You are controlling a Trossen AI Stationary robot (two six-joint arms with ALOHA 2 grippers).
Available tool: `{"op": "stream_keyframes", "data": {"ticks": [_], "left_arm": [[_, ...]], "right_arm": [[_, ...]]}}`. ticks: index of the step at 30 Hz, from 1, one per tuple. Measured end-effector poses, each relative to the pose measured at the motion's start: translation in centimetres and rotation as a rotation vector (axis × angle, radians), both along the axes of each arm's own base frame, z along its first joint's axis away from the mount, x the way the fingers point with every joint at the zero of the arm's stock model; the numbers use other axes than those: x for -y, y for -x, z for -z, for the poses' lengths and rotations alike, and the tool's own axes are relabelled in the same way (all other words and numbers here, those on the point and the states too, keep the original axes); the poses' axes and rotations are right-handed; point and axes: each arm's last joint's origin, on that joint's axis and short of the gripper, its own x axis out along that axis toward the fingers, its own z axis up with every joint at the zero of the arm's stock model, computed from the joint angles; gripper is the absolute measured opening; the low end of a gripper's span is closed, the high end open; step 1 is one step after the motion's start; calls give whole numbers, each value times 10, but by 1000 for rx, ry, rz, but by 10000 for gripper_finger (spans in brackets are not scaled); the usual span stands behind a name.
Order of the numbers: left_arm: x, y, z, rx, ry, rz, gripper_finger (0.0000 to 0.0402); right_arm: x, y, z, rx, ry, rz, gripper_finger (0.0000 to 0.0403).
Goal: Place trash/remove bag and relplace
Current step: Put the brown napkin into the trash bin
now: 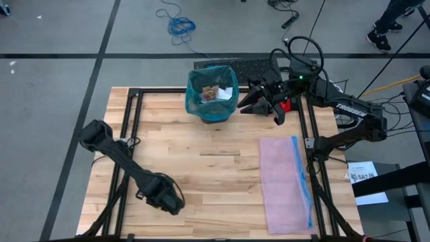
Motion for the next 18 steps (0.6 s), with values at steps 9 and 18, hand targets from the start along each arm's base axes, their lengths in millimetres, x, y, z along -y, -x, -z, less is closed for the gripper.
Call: {"op": "stream_keyframes", "data": {"ticks": [9,18], "left_arm": [[-4,7,56,3,66,-43,124],[-13,-9,31,254,-62,-145,10]], "right_arm": [[0,0,0,0,0,-1,93],[0,0,0,-2,-3,-4,93]]}}
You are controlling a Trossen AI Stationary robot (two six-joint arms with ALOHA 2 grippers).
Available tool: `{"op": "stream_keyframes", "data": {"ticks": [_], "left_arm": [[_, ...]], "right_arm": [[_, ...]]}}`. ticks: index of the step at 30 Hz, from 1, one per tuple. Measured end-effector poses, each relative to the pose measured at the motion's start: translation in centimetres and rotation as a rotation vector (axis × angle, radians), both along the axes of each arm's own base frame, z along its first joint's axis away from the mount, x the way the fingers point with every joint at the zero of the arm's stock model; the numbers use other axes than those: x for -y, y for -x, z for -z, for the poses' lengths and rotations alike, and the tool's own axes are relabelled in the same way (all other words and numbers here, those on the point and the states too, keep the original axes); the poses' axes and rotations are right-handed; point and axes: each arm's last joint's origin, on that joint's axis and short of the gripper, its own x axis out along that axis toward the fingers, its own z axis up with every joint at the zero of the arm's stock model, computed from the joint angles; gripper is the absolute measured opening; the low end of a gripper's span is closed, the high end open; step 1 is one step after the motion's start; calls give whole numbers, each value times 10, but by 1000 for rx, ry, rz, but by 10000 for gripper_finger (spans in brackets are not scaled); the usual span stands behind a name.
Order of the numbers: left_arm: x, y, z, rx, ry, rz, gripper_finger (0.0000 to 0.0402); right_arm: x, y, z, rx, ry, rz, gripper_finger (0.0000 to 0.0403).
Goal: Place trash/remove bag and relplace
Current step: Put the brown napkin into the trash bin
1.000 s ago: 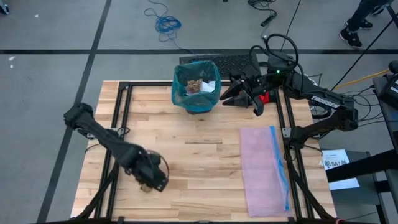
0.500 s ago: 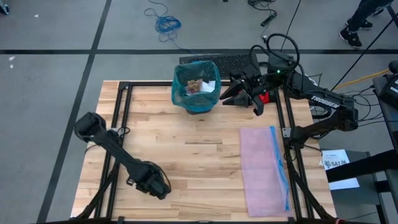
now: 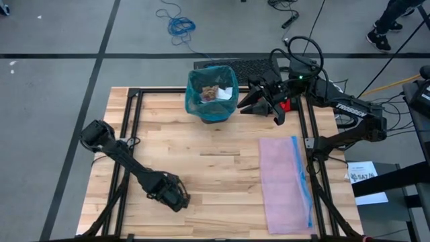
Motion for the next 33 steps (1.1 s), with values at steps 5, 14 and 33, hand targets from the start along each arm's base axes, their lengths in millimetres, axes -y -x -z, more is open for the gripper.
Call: {"op": "stream_keyframes", "data": {"ticks": [5,14,33], "left_arm": [[-15,-1,-42,186,-52,-101,2],[-90,22,-156,455,-355,-167,1],[-311,-4,-254,910,-743,121,0]], "right_arm": [[0,0,0,1,2,-1,93],[0,0,-1,17,22,0,93],[40,-14,15,-49,6,368,93]]}}
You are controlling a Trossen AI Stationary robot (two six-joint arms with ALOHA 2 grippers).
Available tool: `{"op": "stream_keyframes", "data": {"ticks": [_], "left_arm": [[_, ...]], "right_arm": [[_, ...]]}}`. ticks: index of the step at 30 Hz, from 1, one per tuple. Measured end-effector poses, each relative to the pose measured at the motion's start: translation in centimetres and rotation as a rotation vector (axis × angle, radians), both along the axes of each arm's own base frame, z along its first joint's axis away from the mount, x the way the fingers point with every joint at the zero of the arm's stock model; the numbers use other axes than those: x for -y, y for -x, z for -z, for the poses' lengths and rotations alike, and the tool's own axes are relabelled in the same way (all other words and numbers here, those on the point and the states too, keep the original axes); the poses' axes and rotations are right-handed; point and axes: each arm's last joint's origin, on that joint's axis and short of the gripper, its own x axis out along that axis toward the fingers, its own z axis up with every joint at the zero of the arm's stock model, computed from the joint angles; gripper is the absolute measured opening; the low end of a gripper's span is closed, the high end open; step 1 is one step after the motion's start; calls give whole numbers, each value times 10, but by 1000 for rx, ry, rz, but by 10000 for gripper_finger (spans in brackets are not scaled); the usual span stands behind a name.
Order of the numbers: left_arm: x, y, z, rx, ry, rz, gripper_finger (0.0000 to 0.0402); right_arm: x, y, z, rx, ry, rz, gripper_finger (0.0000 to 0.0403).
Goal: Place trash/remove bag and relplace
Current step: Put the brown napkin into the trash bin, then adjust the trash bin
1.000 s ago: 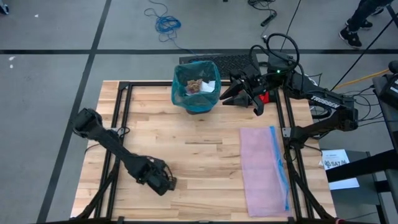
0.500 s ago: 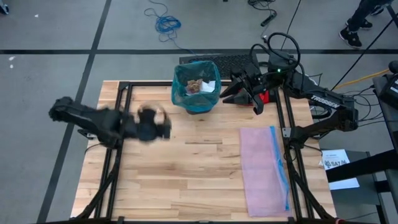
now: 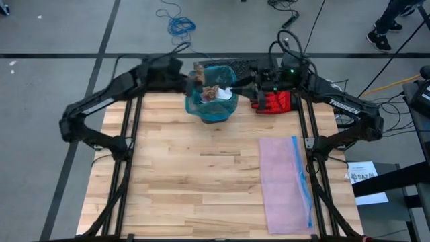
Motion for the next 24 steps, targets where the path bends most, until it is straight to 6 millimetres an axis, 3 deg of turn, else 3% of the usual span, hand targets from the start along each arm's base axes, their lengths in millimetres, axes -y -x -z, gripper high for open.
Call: {"op": "stream_keyframes", "data": {"ticks": [6,11,18,24], "left_arm": [[-45,-30,45,-102,65,165,0],[-66,-45,76,-166,93,256,13],[-74,-49,86,-186,23,323,87],[-78,-47,88,-271,-71,216,116]], "right_arm": [[12,-4,4,-9,-78,123,93],[15,-4,3,7,-115,203,93],[17,-3,3,18,-140,266,93],[27,1,5,-5,-81,317,93]]}}
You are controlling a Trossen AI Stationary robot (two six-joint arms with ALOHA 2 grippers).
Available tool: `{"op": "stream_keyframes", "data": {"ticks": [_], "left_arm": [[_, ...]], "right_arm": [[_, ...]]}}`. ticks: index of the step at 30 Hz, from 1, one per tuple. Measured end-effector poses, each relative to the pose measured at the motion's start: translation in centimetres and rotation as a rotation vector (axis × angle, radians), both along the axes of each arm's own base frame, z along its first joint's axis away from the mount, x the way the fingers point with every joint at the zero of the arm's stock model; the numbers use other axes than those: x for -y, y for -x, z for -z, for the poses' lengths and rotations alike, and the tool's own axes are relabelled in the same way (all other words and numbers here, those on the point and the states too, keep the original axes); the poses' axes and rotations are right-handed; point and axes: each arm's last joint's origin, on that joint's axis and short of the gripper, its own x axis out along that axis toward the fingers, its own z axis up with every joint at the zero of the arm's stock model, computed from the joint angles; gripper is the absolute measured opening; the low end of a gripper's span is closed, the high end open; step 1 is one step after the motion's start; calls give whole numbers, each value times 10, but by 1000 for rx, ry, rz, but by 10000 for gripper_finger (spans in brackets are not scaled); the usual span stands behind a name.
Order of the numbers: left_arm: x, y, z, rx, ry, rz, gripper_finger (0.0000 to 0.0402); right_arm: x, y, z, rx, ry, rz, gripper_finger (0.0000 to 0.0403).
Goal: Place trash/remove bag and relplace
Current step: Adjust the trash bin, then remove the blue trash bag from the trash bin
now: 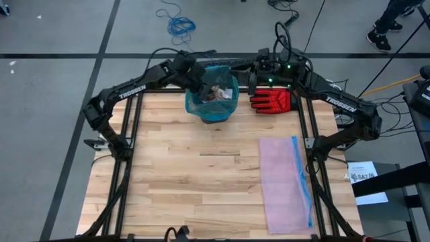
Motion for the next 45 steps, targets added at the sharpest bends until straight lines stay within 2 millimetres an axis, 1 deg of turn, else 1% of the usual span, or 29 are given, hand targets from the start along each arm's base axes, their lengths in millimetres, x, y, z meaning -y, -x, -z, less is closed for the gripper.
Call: {"op": "stream_keyframes", "data": {"ticks": [4,8,11,14,15,18,21,23,25,27,29,33,34,36,38,39,41,43,45], "left_arm": [[2,-5,7,-64,-31,-53,105],[13,-14,19,-132,35,-37,75],[29,-19,21,-163,80,3,44],[50,-23,18,-172,129,67,12],[56,-26,17,-169,151,93,6],[75,-26,12,-177,212,160,6],[91,-24,-2,-182,210,202,3],[96,-21,-12,-209,186,197,2],[97,-17,-23,-225,115,173,2],[92,-11,-38,-212,37,135,2],[85,-7,-57,-162,-16,95,2],[75,10,-96,-95,-67,26,2],[74,16,-107,-75,-81,8,2],[76,34,-127,-68,-83,-43,1],[80,52,-142,-56,-66,-89,1],[83,61,-145,-68,-45,-106,1],[91,79,-143,-139,12,-136,1],[99,93,-140,-201,51,-182,1],[108,106,-137,-211,79,-218,1]], "right_arm": [[13,7,5,-56,1,38,93],[22,13,9,-89,-12,25,93],[25,15,9,-89,2,-10,93],[27,17,8,-84,14,-40,93],[28,18,8,-82,15,-43,93],[30,19,8,-83,14,-35,93],[30,19,8,-82,13,-43,93],[28,19,8,-81,9,-78,93],[27,19,9,-85,0,-118,93],[26,19,10,-90,-7,-139,93],[26,19,12,-106,-20,-141,93],[24,21,16,-146,-47,-145,95],[23,22,16,-156,-50,-146,97],[20,27,16,-180,-65,-146,103],[20,33,19,-214,-120,-134,111],[21,36,22,-243,-165,-130,115],[23,41,33,-325,-262,-151,126],[27,44,46,-406,-315,-192,136],[33,45,56,-454,-344,-253,144]]}}
